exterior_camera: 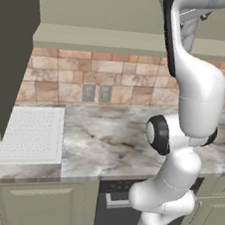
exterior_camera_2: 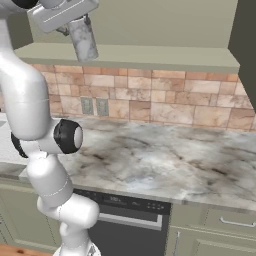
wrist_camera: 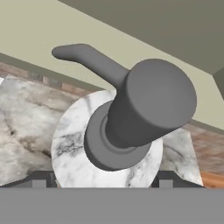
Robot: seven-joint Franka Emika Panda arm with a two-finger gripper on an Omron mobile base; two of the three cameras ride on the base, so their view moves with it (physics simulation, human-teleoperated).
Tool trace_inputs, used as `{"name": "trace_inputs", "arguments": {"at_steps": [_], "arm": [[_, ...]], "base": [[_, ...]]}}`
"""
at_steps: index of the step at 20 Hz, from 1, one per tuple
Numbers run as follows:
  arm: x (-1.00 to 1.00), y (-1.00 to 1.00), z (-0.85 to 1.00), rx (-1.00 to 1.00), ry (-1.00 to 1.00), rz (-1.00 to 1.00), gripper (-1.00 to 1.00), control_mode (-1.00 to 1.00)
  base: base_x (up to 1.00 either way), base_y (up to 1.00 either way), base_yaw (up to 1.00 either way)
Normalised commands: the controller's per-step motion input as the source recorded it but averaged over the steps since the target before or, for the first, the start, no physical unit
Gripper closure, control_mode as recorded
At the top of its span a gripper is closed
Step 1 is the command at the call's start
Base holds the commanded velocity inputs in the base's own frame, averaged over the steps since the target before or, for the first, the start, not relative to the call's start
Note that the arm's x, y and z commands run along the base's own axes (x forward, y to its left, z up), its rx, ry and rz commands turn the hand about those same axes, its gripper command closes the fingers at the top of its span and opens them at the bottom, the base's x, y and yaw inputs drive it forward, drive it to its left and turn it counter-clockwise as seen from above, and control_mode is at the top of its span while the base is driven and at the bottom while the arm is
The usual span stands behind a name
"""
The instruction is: Pick up the dish brush and soap dispenser from the sink, and place them back in the cabinet, and close the cabinet doors.
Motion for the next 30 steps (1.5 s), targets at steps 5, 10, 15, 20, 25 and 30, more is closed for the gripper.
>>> {"name": "trace_inputs", "arguments": {"at_steps": [5, 10, 15, 20, 25, 30], "arm": [[0.06, 0.0, -0.1, 0.0, 0.0, 0.0, 1.0, -1.0], [0.05, 0.0, -0.18, 0.0, 0.0, 0.0, 1.0, -1.0], [0.06, 0.0, -0.2, 0.0, 0.0, 0.0, 1.0, -1.0], [0.08, 0.0, -0.22, 0.0, 0.0, 0.0, 1.0, -1.0], [0.14, 0.0, -0.11, 0.0, 0.0, 0.0, 1.0, -1.0], [0.17, 0.0, -0.05, 0.0, 0.0, 0.0, 1.0, -1.0]], "base": [[0.0, 0.0, 0.0], [0.0, 0.0, 0.0], [0.0, 0.0, 0.0], [0.0, 0.0, 0.0], [0.0, 0.0, 0.0], [0.0, 0.0, 0.0]]}}
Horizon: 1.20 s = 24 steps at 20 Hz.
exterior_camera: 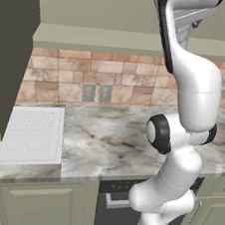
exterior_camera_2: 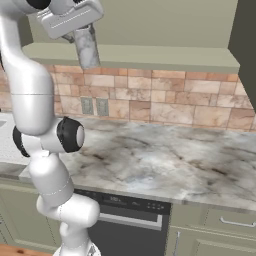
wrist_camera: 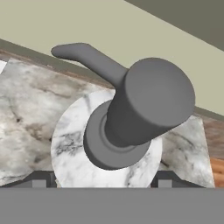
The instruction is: Pick up the dish brush and soap dispenser from the sink, and place them back in the cabinet, and close the cabinet doors.
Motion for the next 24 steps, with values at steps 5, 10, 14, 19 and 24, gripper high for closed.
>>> {"name": "trace_inputs", "arguments": {"at_steps": [5, 10, 14, 19, 24], "arm": [[0.19, 0.0, -0.07, 0.0, 0.0, 0.0, 1.0, -1.0], [0.16, 0.0, -0.11, 0.0, 0.0, 0.0, 1.0, -1.0], [0.19, 0.0, -0.06, 0.0, 0.0, 0.0, 1.0, -1.0], [0.2, 0.0, -0.03, 0.0, 0.0, 0.0, 1.0, -1.0], [0.23, 0.0, 0.0, 0.0, 0.0, 0.0, 1.0, -1.0]], "base": [[0.0, 0.0, 0.0], [0.0, 0.0, 0.0], [0.0, 0.0, 0.0], [0.0, 0.0, 0.0], [0.0, 0.0, 0.0]]}}
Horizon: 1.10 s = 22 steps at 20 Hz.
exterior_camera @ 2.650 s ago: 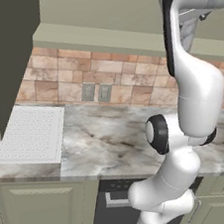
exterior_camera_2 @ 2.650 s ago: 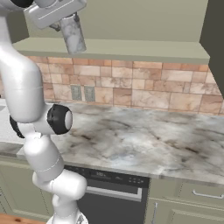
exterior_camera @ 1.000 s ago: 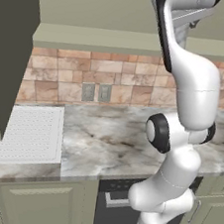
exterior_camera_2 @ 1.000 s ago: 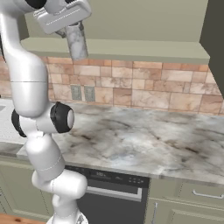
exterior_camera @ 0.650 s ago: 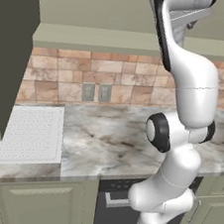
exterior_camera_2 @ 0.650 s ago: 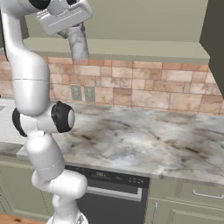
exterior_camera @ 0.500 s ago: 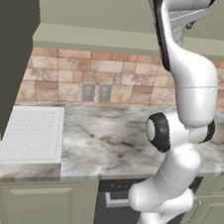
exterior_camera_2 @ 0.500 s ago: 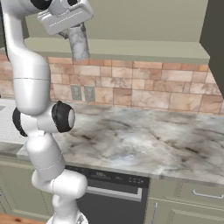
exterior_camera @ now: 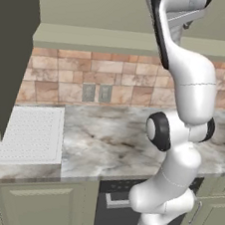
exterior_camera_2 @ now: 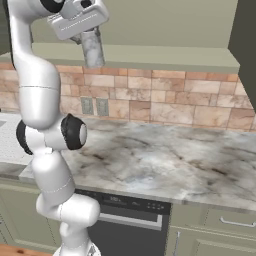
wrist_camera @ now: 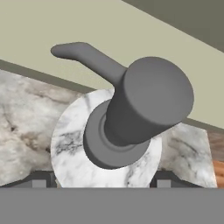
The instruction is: Pick up the dish brush and soap dispenser from the sink, and place them back in the cabinet, and close the cabinet doors.
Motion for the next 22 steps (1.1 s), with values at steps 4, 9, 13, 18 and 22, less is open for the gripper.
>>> {"name": "trace_inputs", "arguments": {"at_steps": [4, 9, 13, 18, 22], "arm": [[0.29, 0.0, 0.0, 0.0, 0.0, 0.0, 1.0, -1.0], [0.34, 0.0, 0.0, 0.0, 0.0, 0.0, 1.0, -1.0], [0.39, 0.0, 0.0, 0.0, 0.0, 0.0, 1.0, -1.0], [0.37, 0.0, 0.0, 0.0, 0.0, 0.0, 1.0, -1.0], [0.33, 0.0, 0.0, 0.0, 0.0, 0.0, 1.0, -1.0]], "base": [[0.0, 0.0, 0.0], [0.0, 0.0, 0.0], [0.0, 0.0, 0.0], [0.0, 0.0, 0.0], [0.0, 0.0, 0.0]]}}
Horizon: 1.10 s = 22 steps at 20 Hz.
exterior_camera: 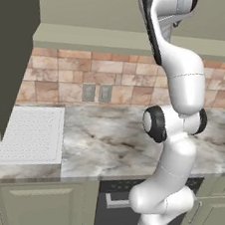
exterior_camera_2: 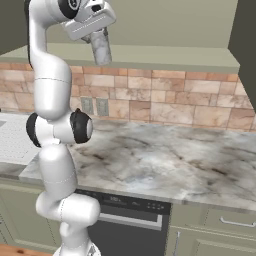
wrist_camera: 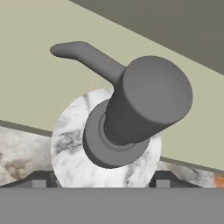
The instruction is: Pick up the dish brush and soap dispenser from the sink, and place them back in the cabinet, and close the cabinet doors.
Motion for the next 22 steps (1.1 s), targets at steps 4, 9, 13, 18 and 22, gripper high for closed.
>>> {"name": "trace_inputs", "arguments": {"at_steps": [4, 9, 13, 18, 22], "arm": [[0.31, 0.0, 0.01, 0.0, 0.0, 0.0, 1.0, -1.0], [0.23, 0.0, 0.0, 0.0, 0.0, 0.0, 1.0, -1.0], [0.24, 0.0, 0.0, 0.0, 0.0, 0.0, 1.0, -1.0], [0.25, 0.0, 0.0, 0.0, 0.0, 0.0, 1.0, -1.0], [0.24, 0.0, 0.0, 0.0, 0.0, 0.0, 1.0, -1.0]], "base": [[0.0, 0.0, 0.0], [0.0, 0.0, 0.0], [0.0, 0.0, 0.0], [0.0, 0.0, 0.0], [0.0, 0.0, 0.0]]}}
